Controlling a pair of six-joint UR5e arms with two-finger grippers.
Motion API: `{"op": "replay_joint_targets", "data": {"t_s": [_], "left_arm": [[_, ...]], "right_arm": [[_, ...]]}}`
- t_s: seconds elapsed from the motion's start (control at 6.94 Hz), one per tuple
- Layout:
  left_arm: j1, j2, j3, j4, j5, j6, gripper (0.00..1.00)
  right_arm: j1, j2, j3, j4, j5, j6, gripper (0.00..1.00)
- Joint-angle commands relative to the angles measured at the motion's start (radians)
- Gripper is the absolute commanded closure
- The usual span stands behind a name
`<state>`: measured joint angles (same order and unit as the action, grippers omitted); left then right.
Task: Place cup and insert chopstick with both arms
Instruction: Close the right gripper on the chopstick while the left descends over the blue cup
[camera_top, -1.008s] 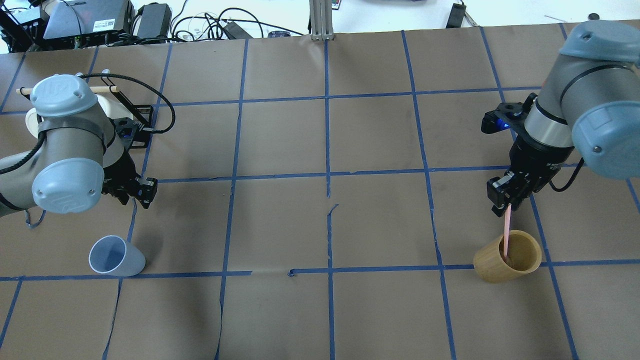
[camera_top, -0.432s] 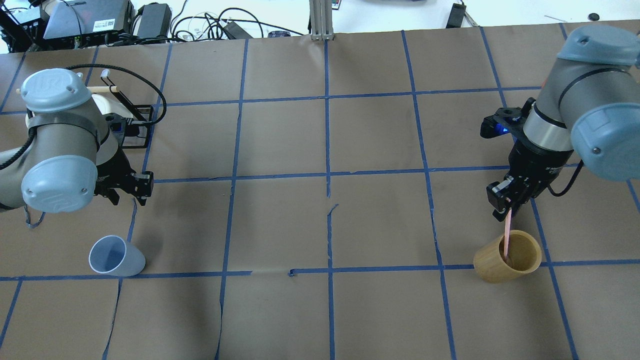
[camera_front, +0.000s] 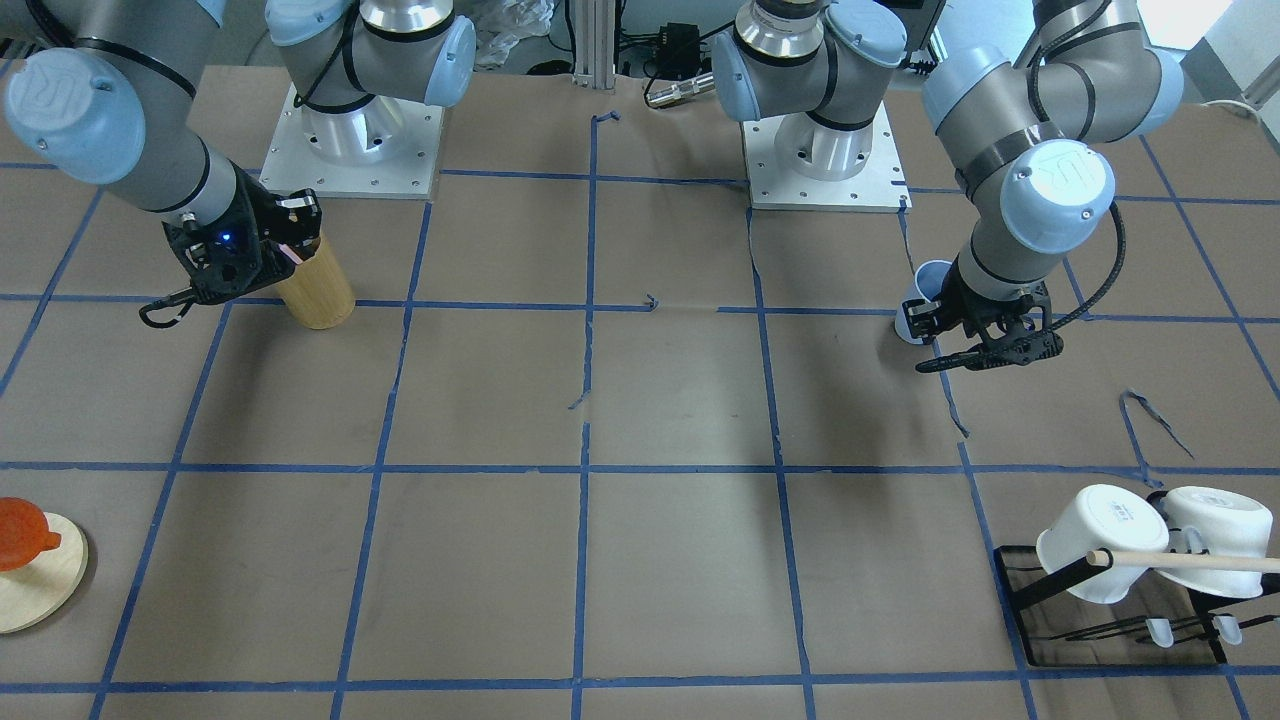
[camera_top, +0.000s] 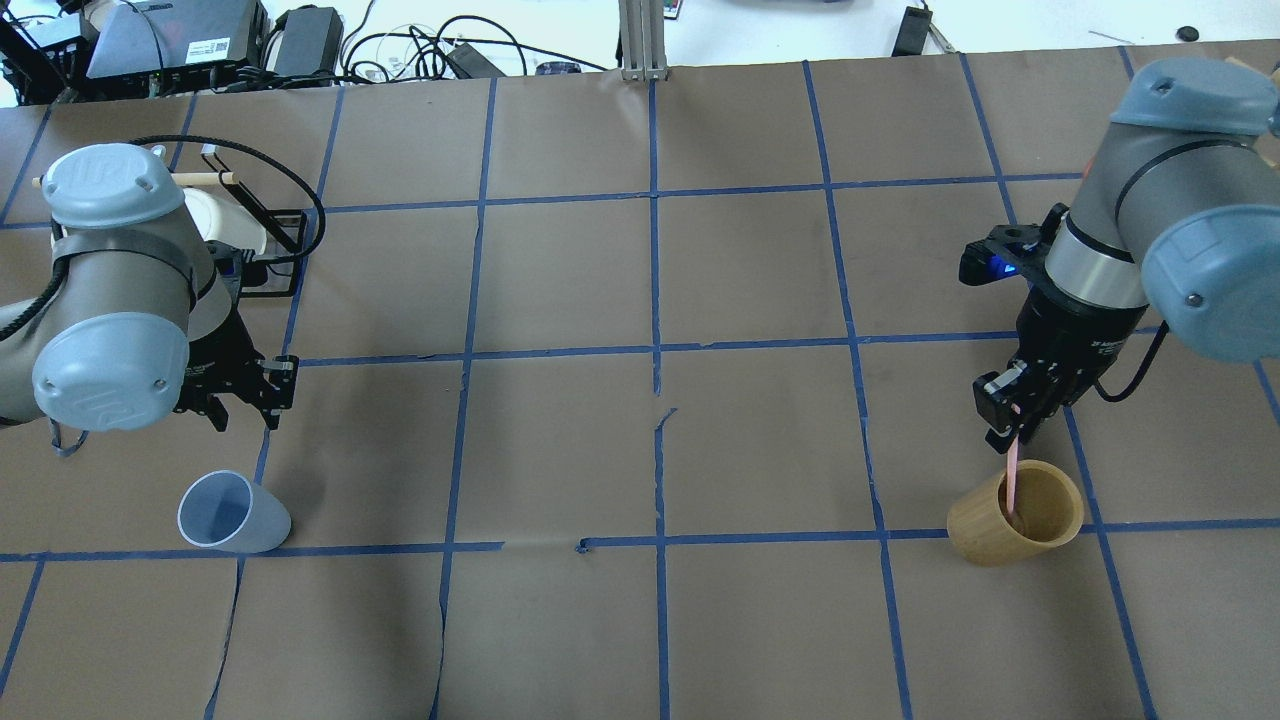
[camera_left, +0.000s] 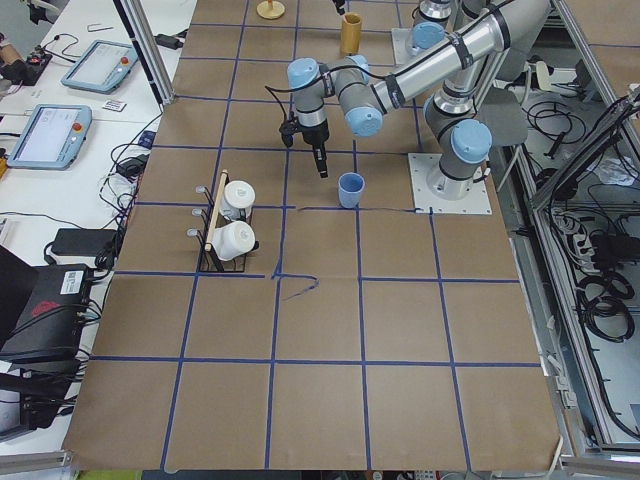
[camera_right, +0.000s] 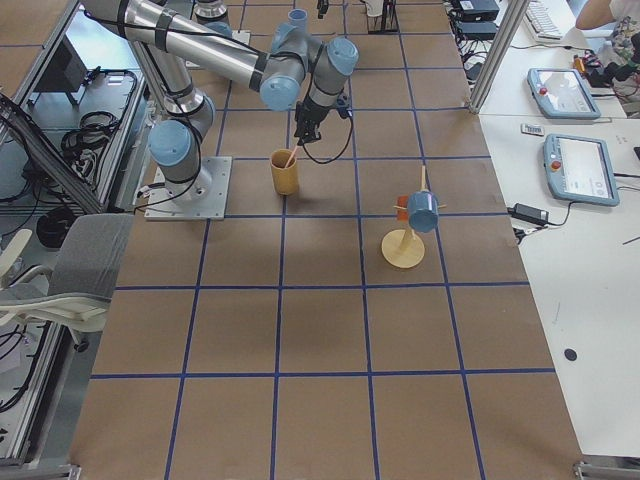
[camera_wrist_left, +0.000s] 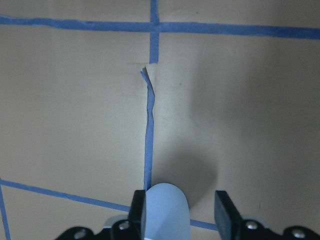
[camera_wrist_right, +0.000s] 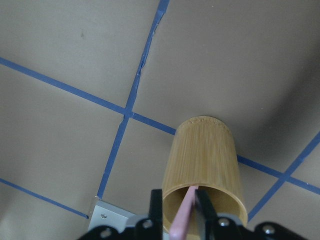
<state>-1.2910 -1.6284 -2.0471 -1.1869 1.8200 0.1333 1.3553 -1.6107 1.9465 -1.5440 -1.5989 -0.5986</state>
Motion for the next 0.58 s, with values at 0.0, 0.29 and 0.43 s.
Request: {"op": "replay_joint_targets", "data": {"t_s": [0.0, 0.29, 0.43], "left_arm": [[0.025, -0.01, -0.016, -0.003, -0.014, 0.008, 0.71], [0.025, -0.008, -0.01, 0.0, -0.016, 0.009, 1.0], [0.021, -0.005, -0.008, 0.0, -0.018, 0.009, 1.0]], "right_arm": [[-0.001, 0.0, -0.001, -0.007, -0.004, -0.001, 0.79], [-0.001, 0.0, -0.017, -0.001, -0.004, -0.001, 0.83], [-0.001, 0.0, -0.023, 0.007, -0.006, 0.0, 0.84]]}}
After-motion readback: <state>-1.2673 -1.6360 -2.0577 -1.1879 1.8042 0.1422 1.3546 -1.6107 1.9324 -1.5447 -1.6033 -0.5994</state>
